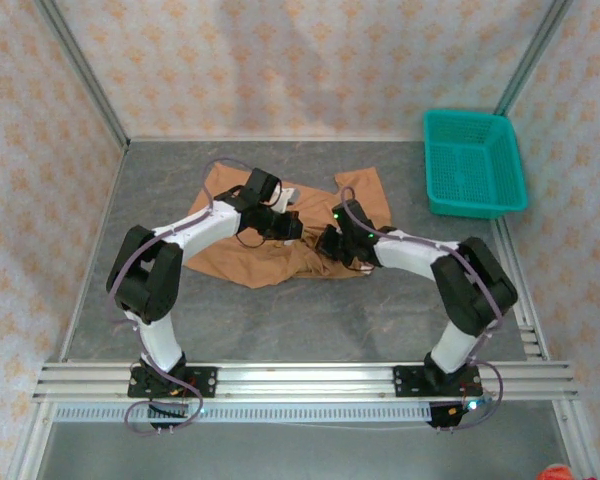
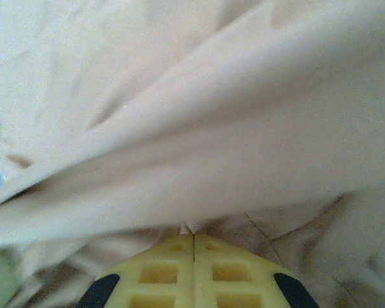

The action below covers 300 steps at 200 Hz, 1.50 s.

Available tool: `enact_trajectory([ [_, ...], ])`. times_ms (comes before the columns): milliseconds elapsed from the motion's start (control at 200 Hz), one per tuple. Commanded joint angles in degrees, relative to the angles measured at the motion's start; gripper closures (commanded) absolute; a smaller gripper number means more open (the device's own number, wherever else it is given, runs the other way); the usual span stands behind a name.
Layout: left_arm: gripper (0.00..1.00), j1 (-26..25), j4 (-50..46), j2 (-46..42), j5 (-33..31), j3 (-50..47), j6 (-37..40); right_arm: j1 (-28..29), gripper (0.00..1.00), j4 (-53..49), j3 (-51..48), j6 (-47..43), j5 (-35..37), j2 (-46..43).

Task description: Fold the inside-out t-shirt

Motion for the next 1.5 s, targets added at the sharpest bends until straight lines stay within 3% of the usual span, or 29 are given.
enact_trajectory([
  [0, 1.00, 1.8, -1.4, -1.2, -0.3, 0.9, 0.5, 0.2, 1.00, -9.1, 1.1, -4.2, 5.1, -10.8],
  [140, 1.00, 2.9, -1.2, -0.9, -0.2, 1.8, 0.0, -0.3, 1.00, -14.8, -3.6, -5.2, 8.5, -21.2],
  [300, 0.98, 2.9, -0.8, -0.4, 0.2, 2.2, -0.6, -1.5, 1.00, -14.2, -10.0, -3.3, 9.9, -29.1],
  [520, 0.99, 2.0, 0.8, 0.4, 1.0, 1.8, -2.1, -2.4, 1.00, -11.9, -9.9, -5.8, 5.9, -24.7],
  [645, 0.99, 1.7, 0.6, 0.6, 0.7, 1.8, -1.9, 0.0, 0.64, -10.6, -5.5, -9.0, 3.2, -18.2],
  [691, 0.98, 1.6, 0.5, 0.4, 0.5, 1.6, -1.9, 0.8, 0.56, -9.8, -4.0, -9.2, 2.7, -15.7],
  [791, 0.98, 1.6, 0.3, 0.4, 0.4, 1.4, -1.8, 2.0, 0.48, -7.1, -1.4, -9.1, 1.1, -9.9],
  [931, 0.98, 1.6, 0.1, 0.1, 0.5, 1.1, -1.7, 2.7, 0.47, -5.5, 3.1, -8.9, -0.1, -2.4],
  [971, 0.98, 1.7, -0.1, 0.0, 0.5, 1.1, -1.5, 2.7, 0.50, -5.6, 4.1, -8.6, 0.6, -0.7],
  [1011, 0.98, 1.7, -0.4, -0.2, 0.3, 1.1, -1.2, 2.6, 0.61, -6.5, 5.2, -8.5, 1.5, 0.5],
  [1081, 0.98, 1.7, -1.8, -0.7, -0.3, 1.5, -0.4, 1.7, 1.00, -9.0, 6.4, -8.4, 3.5, 0.9],
  [1296, 0.98, 3.7, -4.1, -2.5, -1.7, 1.0, 1.1, -3.3, 1.00, -15.7, 2.6, -10.2, 6.7, -12.2],
  [1496, 0.91, 4.1, -1.0, -2.0, -0.3, 0.1, -1.1, -5.1, 1.00, -17.7, -3.5, -10.2, 6.6, -20.5],
])
